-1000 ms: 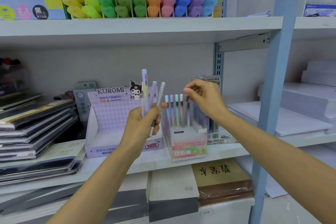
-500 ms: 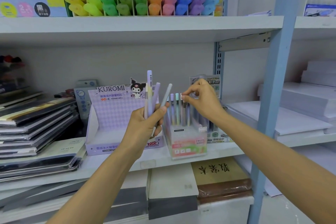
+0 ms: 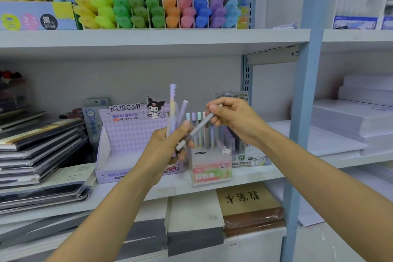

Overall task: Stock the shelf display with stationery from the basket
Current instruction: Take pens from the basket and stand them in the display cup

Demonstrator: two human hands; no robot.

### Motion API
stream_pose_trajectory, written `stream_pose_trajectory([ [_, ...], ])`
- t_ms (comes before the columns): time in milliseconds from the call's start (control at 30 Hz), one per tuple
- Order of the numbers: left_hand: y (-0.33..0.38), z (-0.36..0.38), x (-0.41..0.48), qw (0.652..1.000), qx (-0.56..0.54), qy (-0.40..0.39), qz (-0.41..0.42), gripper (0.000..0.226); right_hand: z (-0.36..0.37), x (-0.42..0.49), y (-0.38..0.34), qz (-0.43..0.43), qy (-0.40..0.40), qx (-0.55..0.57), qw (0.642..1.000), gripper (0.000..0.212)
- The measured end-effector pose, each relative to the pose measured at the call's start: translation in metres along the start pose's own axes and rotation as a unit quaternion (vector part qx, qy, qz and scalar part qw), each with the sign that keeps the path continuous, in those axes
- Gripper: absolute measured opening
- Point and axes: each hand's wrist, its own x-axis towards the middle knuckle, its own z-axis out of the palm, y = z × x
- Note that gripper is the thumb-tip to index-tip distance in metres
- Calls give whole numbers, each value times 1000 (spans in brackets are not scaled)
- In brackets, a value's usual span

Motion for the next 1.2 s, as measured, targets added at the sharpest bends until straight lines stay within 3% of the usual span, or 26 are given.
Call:
stream_pose_trajectory([
  [100,-1,-6,2,998,-37,55,-1,42,-9,-3,-3,-17,67,57,996,11],
  [200,-1,-2,-1,995,-67,68,35,38,-11,-9,-2,6,71,86,994,12],
  [367,4,10,-2,981,-76,165,73,17,-5,-19,6,78,-28,58,995,23],
  [500,5,12,-2,974,-67,195,91,19,-3,-23,9,87,-110,-10,990,20],
  [567,6,12,-4,975,-57,193,98,17,-1,-23,7,75,-123,-63,988,18],
  [733,7,16,-1,983,9,149,106,16,13,-12,-9,2,-55,-166,985,27],
  [933,8,16,1,990,27,98,96,15,31,3,-20,-11,-106,-219,970,18],
  [1200,8,-1,3,998,-16,65,0,34,20,18,-24,-104,72,-120,985,8],
])
